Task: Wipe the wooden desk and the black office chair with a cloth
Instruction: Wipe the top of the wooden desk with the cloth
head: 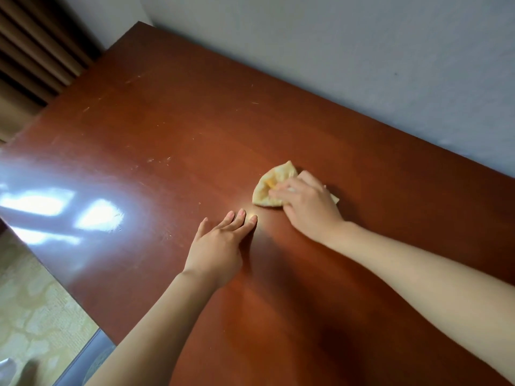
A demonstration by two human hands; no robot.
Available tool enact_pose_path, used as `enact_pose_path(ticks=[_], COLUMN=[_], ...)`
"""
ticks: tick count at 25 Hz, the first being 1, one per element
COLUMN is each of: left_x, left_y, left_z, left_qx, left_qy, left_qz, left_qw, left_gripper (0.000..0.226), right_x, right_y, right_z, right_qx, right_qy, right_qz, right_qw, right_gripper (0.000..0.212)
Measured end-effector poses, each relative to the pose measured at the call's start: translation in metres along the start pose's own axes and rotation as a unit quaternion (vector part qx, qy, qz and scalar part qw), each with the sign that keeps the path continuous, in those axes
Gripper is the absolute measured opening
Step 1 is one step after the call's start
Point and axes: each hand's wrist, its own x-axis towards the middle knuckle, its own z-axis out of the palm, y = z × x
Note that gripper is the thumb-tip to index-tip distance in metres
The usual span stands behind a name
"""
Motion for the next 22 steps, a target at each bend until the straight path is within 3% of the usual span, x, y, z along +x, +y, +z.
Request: enact_pose_path(ticks=[4, 8, 10, 12, 14, 18, 22], left_x=[0.0, 0.002, 0.002, 0.003, 0.004, 0.004, 0.003], left_y=[0.002, 0.005, 0.005, 0.003, 0.003, 0.004, 0.003], left_z=[-0.001, -0.001, -0.001, 0.0, 0.002, 0.008, 0.008], left_qx=[0.01, -0.006, -0.007, -0.009, -0.003, 0.015, 0.024], left_qy=[0.001, 0.006, 0.006, 0.007, 0.014, 0.039, 0.047], left_qz=[0.009, 0.006, 0.006, 0.005, 0.007, 0.011, 0.014], left_qw=[1.0, 1.0, 1.0, 1.0, 1.0, 0.999, 0.999], left_gripper=[0.073, 0.069, 0.069, 0.068, 0.064, 0.053, 0.053], right_x=[-0.047, -0.082, -0.077, -0.06, -0.04, -0.006, 0.02], right_y=[-0.014, -0.004, 0.012, 0.035, 0.059, 0.104, 0.129], right_z=[-0.011, -0.034, -0.047, -0.057, -0.065, -0.073, -0.06], right_qx=[0.037, 0.049, 0.018, -0.008, -0.04, -0.11, -0.12], right_qy=[-0.083, -0.21, -0.233, -0.216, -0.182, -0.112, 0.007], right_qz=[-0.112, -0.269, -0.337, -0.356, -0.32, -0.168, 0.104], right_qw=[0.99, 0.939, 0.912, 0.909, 0.929, 0.973, 0.987], right_gripper=[0.034, 0.027, 0.03, 0.034, 0.04, 0.043, 0.032])
